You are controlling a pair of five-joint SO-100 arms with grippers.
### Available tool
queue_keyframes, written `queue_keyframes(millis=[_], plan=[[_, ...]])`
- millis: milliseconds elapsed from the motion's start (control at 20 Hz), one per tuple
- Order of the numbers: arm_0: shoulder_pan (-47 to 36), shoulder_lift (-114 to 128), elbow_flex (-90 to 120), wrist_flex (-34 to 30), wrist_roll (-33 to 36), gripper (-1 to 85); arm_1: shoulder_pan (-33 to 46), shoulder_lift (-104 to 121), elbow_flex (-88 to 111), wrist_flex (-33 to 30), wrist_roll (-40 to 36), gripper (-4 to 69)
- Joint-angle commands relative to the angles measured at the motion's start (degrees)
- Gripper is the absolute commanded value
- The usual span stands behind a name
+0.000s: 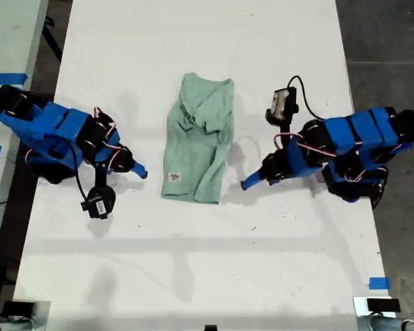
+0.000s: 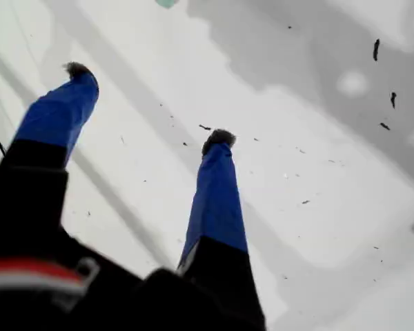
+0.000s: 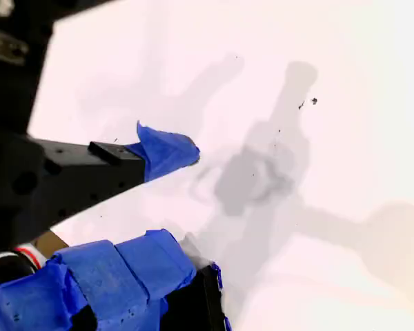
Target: Fold tshirt
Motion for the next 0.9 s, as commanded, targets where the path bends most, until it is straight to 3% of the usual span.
queue_keyframes(millis=[0, 300, 600, 850], plan=[[2.11, 5.10, 2.64, -2.81, -2.90, 32.8, -2.11, 3.25, 0.00, 0.62, 2.29, 30.4], [0.18, 5.71, 3.96, -5.19, -0.70, 32.8, -0.88, -0.35, -2.55, -0.70, 1.23, 30.2], [-10.63, -11.16, -7.47, -13.71, 17.05, 33.0, 3.08, -32.96, -33.22, 0.00, -6.24, 30.0], [-13.97, -25.31, -16.44, -20.57, 22.76, 34.3, 5.19, -46.32, -41.75, -0.97, -7.47, 30.1]])
